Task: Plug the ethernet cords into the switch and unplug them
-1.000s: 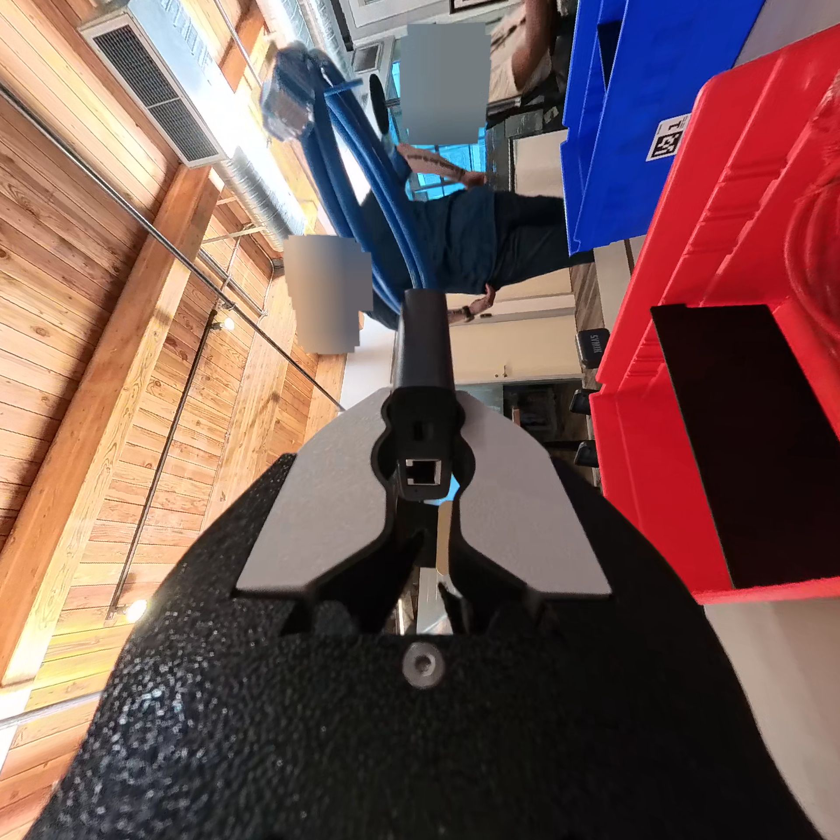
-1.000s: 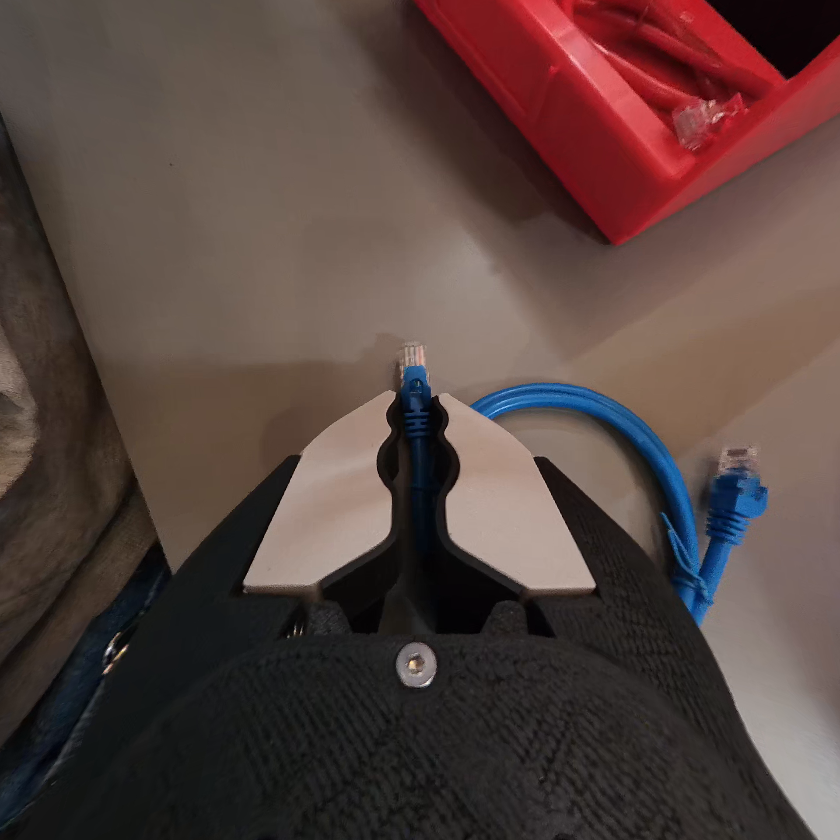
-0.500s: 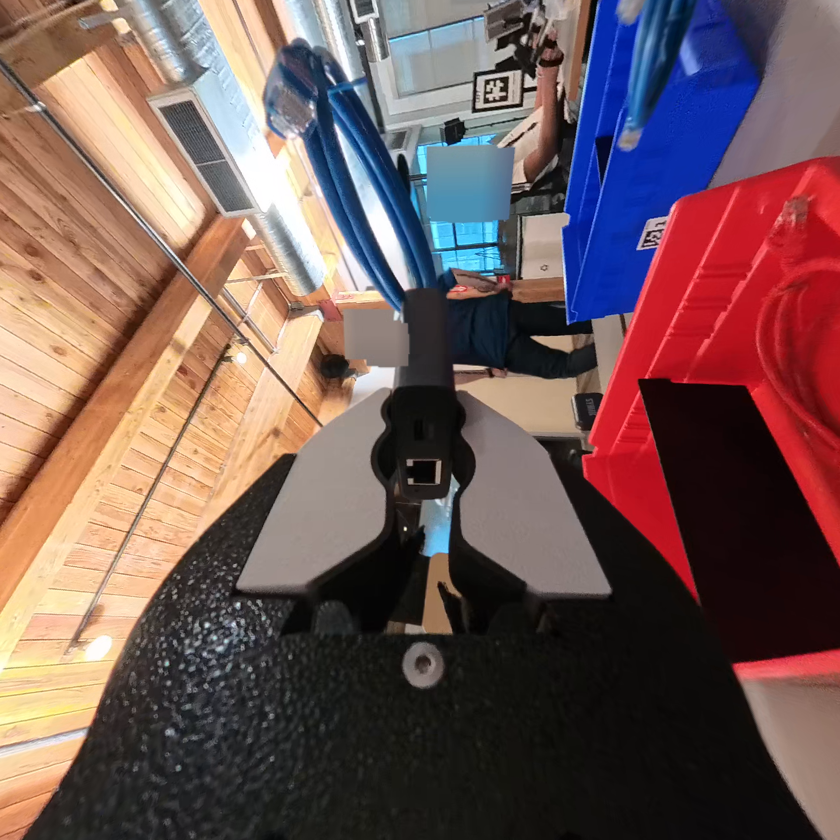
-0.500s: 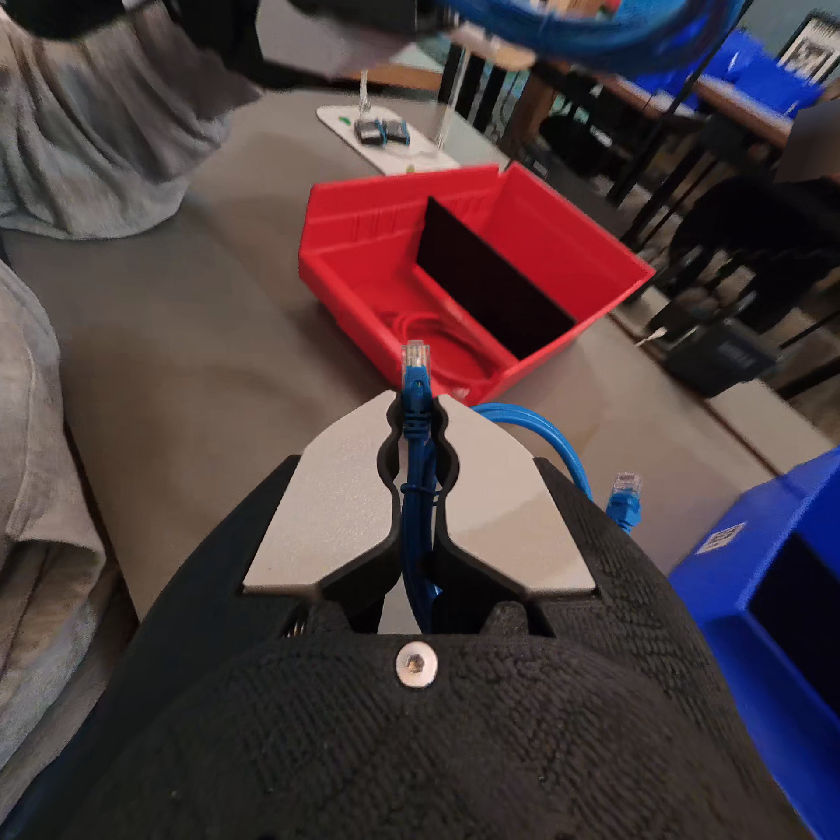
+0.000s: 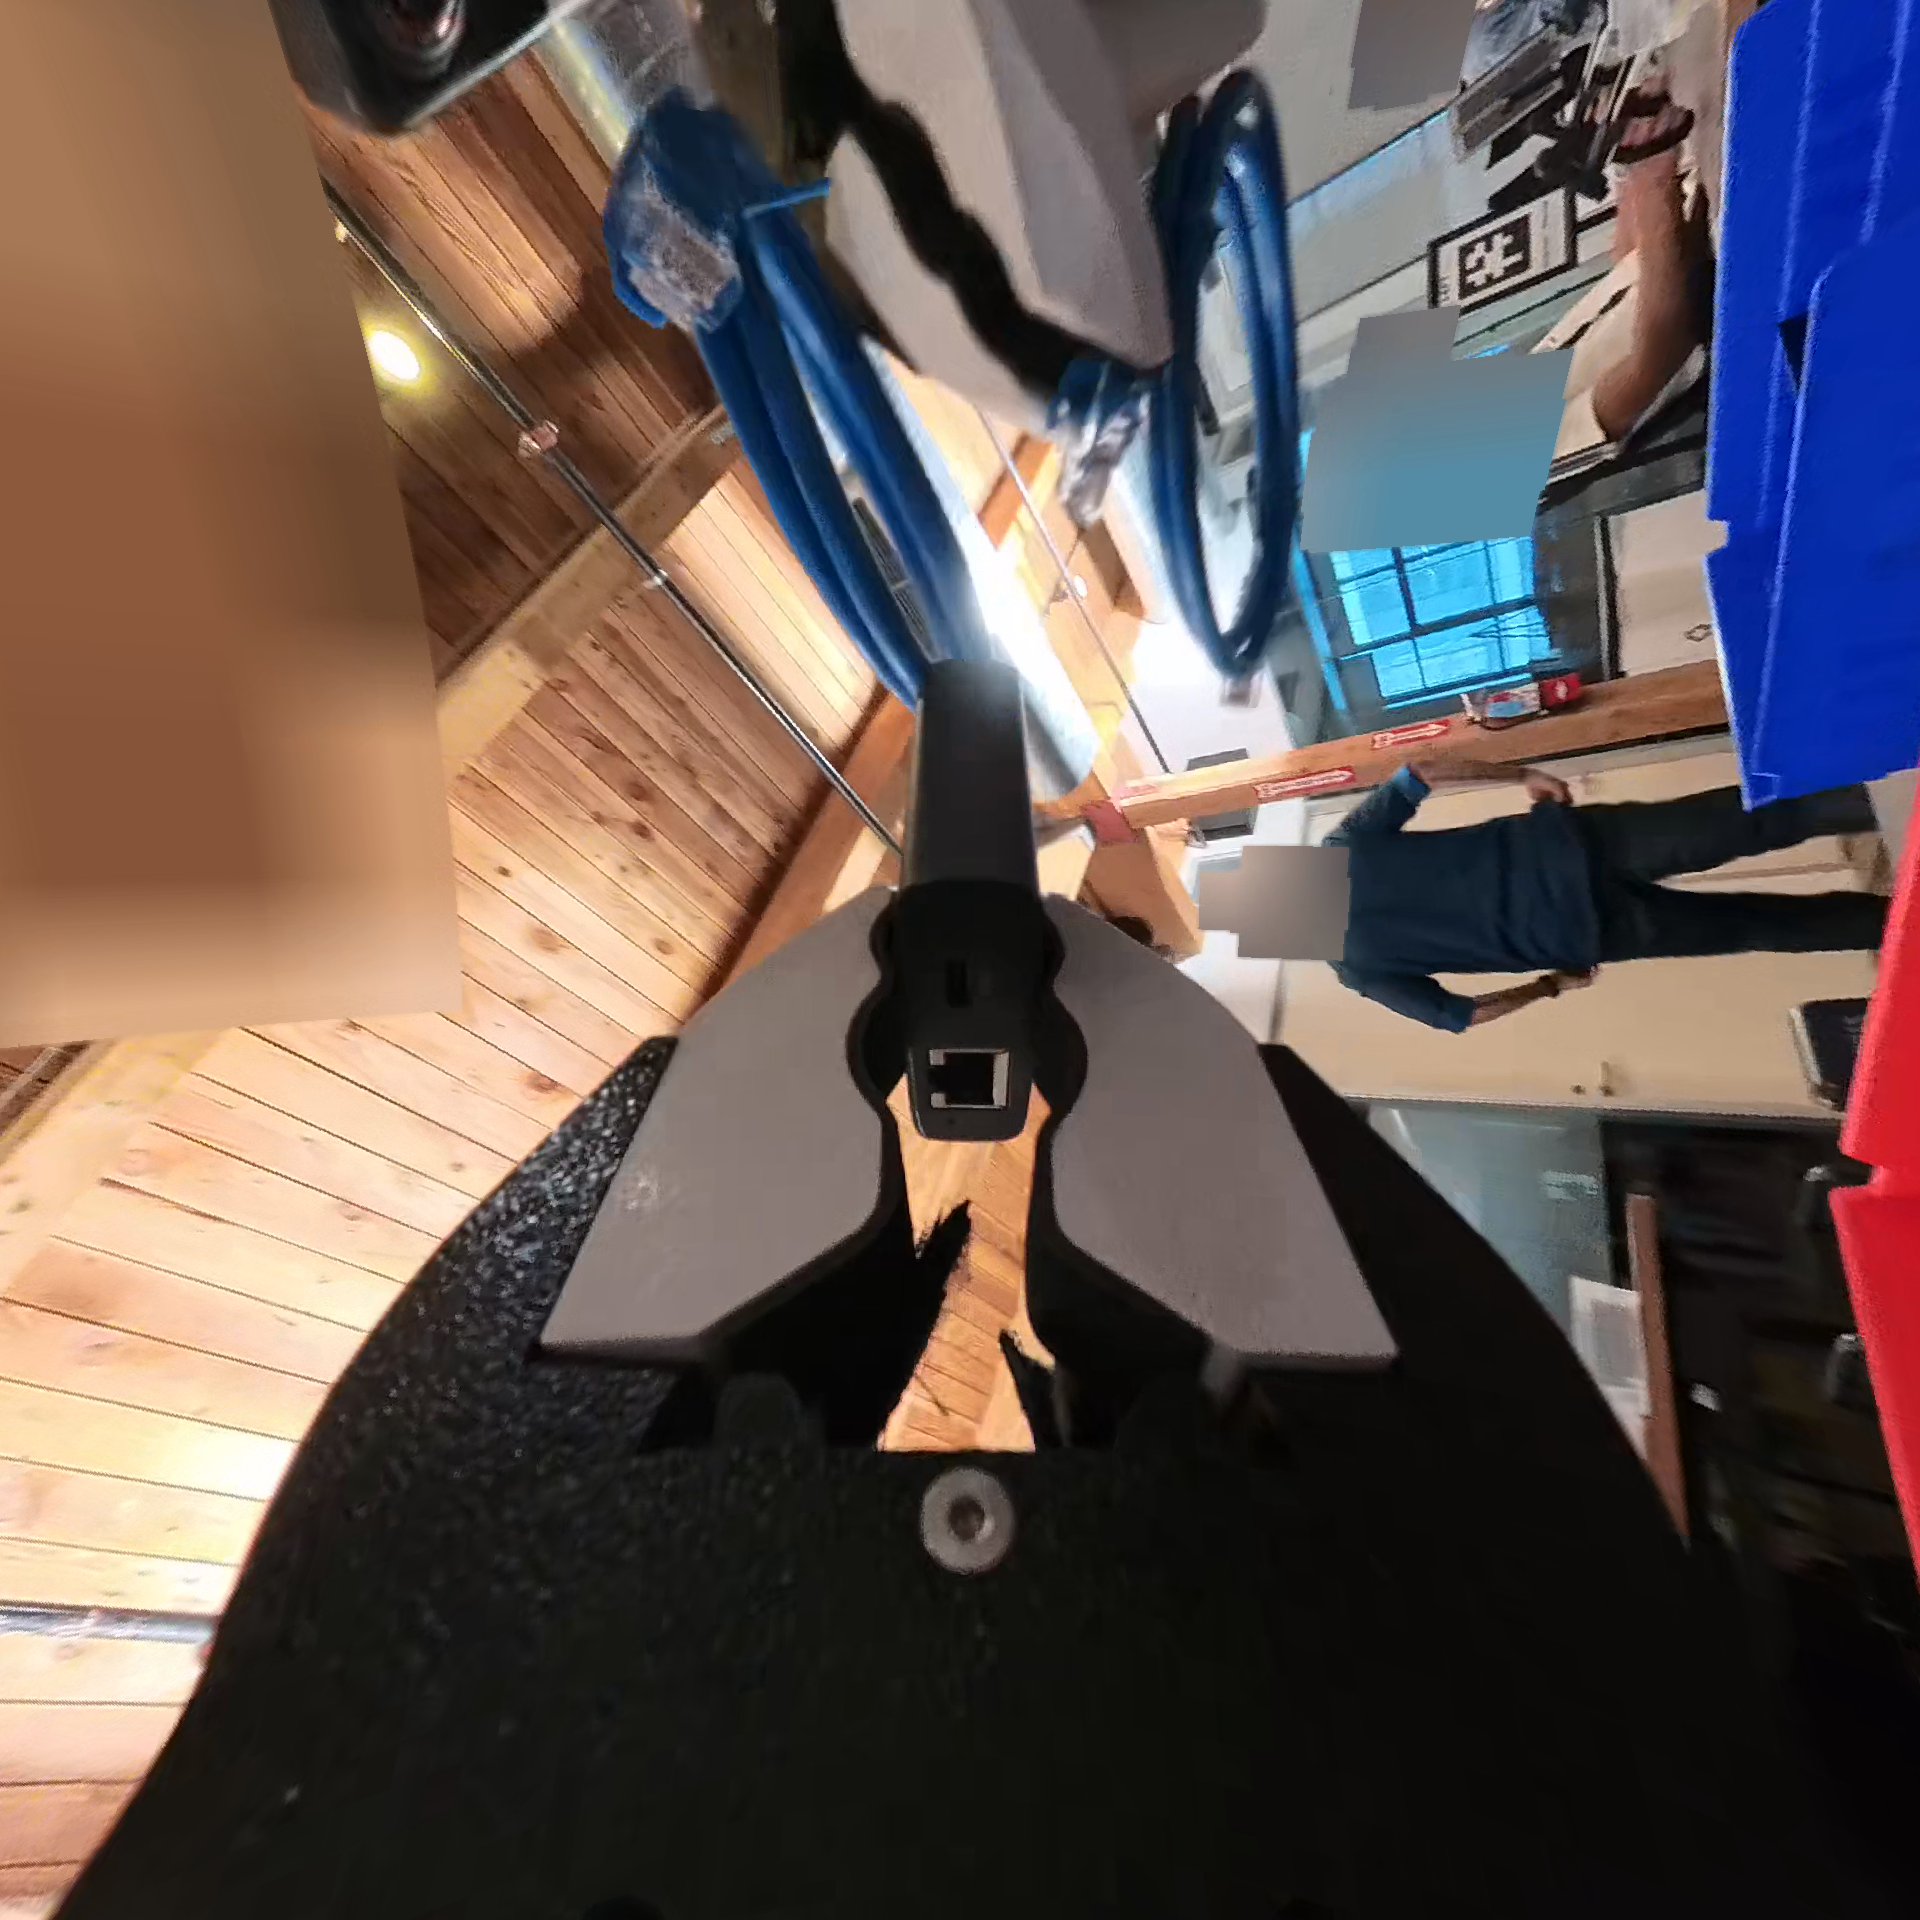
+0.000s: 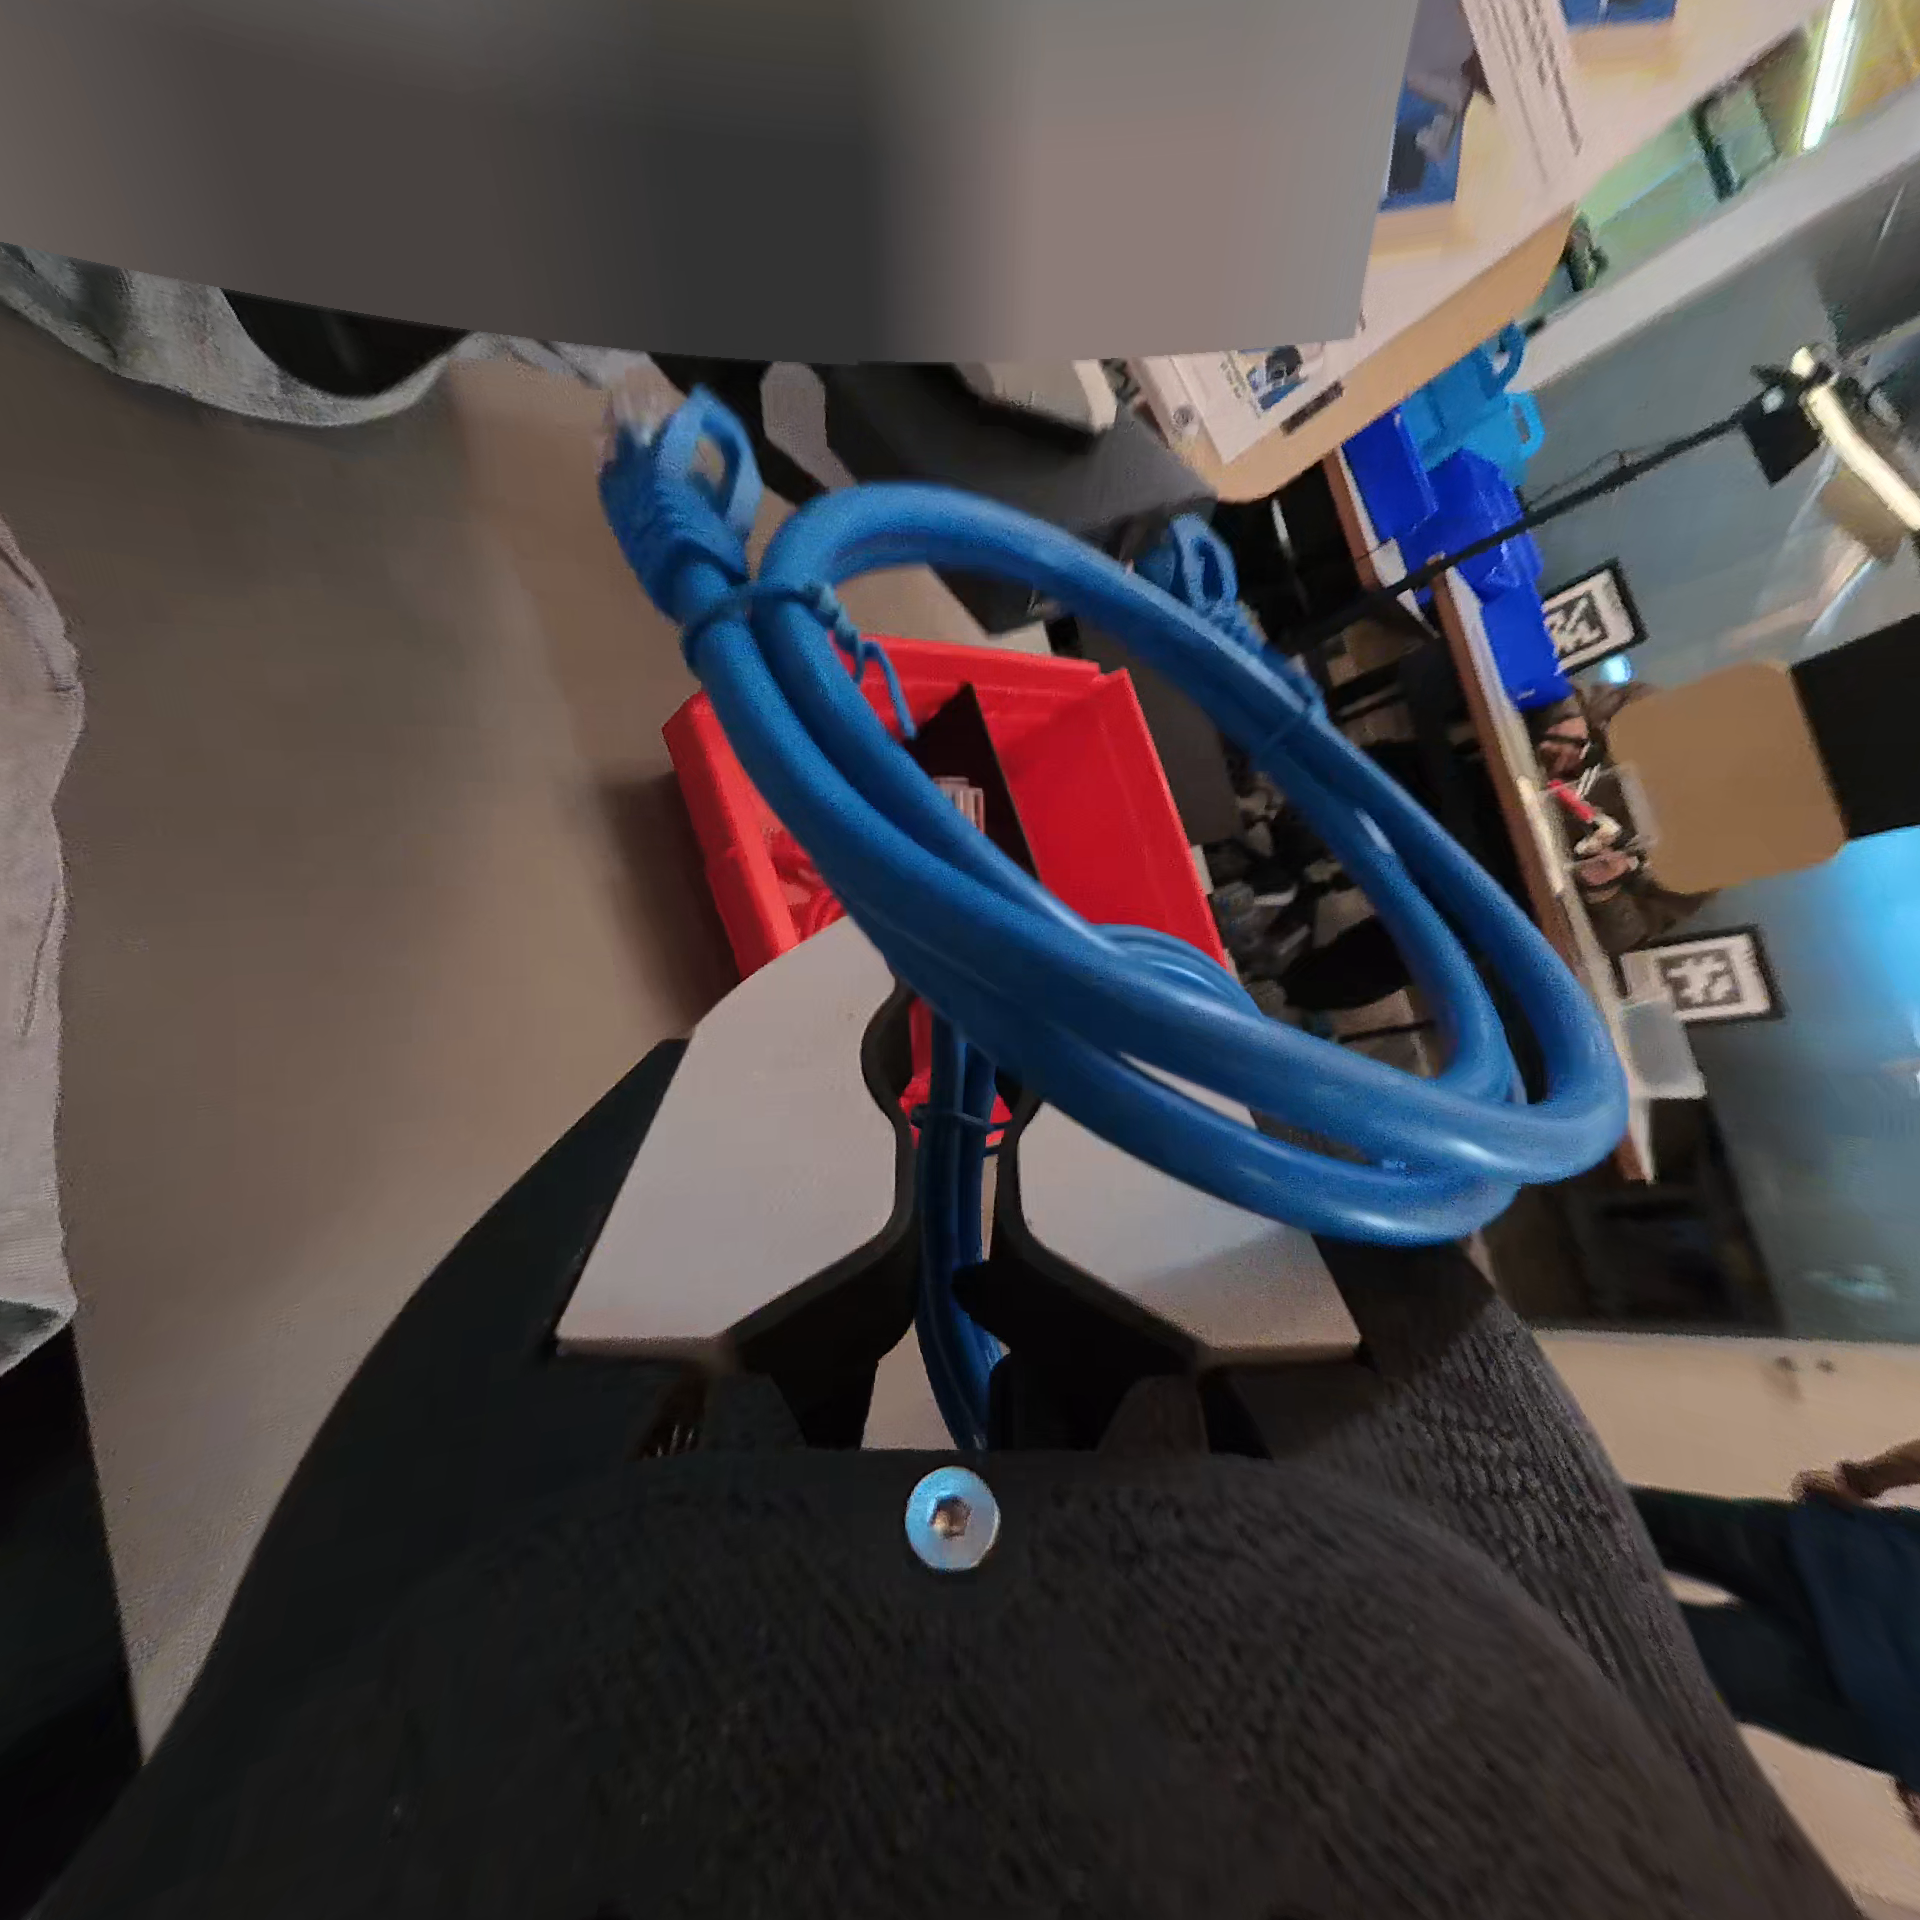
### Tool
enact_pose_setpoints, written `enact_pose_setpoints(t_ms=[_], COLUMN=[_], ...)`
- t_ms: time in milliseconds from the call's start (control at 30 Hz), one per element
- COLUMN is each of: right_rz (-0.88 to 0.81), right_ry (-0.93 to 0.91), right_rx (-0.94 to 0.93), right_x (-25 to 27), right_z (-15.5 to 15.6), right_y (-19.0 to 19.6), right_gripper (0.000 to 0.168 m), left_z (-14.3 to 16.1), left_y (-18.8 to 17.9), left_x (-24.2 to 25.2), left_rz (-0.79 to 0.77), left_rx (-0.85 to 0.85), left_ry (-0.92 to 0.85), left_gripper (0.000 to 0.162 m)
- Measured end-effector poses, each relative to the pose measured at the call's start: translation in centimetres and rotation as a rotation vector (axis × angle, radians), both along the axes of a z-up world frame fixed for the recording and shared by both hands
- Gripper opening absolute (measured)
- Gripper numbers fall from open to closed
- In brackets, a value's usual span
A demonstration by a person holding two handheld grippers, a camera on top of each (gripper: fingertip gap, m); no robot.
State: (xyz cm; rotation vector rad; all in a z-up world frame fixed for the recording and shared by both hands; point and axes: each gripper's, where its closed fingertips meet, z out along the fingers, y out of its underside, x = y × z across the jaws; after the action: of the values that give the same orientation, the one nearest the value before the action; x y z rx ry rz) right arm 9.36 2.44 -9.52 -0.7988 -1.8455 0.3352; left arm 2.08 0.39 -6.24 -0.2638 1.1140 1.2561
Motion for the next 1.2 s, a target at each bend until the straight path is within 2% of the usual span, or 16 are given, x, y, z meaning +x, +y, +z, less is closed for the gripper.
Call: enact_pose_setpoints(t_ms=[300,567,900,1200], right_rz=[0.047,0.066,0.132,0.229], right_ry=[-0.012,-0.108,-0.249,-0.21], right_rx=[0.204,0.321,0.35,0.287], right_x=[-0.7,-0.6,0.2,0.4], right_z=[2.7,2.3,0.4,-0.1], right_y=[-2.3,-2.6,-2.2,-2.7], right_gripper=[0.011,0.011,0.011,0.01], left_z=[0.4,-0.3,-2.0,-2.5], left_y=[-2.2,-2.3,-2.0,-2.0], left_x=[2.1,3.1,4.3,4.9], left_rz=[-0.009,0.035,0.07,0.026], left_rx=[0.11,0.156,0.172,0.138], left_ry=[0.089,0.182,0.305,0.288], left_gripper=[0.02,0.02,0.02,0.02])
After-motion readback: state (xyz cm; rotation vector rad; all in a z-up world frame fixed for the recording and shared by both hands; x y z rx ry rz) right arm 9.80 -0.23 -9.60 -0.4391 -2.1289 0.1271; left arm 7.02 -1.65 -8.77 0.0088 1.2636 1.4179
